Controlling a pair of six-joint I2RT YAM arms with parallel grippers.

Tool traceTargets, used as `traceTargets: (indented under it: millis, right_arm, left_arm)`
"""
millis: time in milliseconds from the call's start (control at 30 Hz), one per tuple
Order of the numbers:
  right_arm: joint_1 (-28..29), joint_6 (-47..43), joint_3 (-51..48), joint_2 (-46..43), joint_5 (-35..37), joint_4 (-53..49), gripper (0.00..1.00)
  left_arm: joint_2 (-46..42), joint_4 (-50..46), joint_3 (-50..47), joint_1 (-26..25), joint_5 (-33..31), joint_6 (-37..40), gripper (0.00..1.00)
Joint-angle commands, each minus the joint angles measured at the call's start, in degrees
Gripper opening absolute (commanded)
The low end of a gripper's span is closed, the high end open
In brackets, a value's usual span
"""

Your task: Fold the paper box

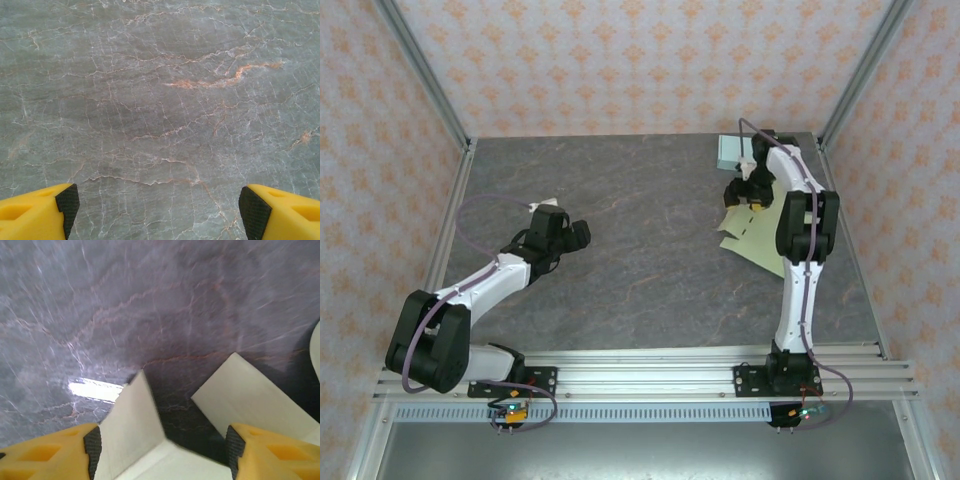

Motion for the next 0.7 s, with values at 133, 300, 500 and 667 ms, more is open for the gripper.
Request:
traceTargets:
  millis: [133,300,500,667]
  right_arm:
    - [-0.1,-5.9,6.2,5.0,-4.4,-9.9,0.36]
    - [-0.1,-6.8,8.0,6.2,-7.6,-10.8,0.34]
    - [-0.2,-7.7,9.4,8.4,-7.4,-12.8,0.42]
    - [-0.2,-8.6,9.7,10.8,-10.6,-13.9,0.35]
  left_arm:
    - [-1.2,-1.0,0.5,-0.4,-1.4,-1.2,0.86]
    - [-0.9,-0.5,0.5,-0.5,-0.9,-2.6,0.86]
    - [-0.2,-1.7,2.1,-0.4,-0.6,-2.6,0.86]
    - [0.5,-3.0,3.4,-0.4,-0.7,-2.3,0.86]
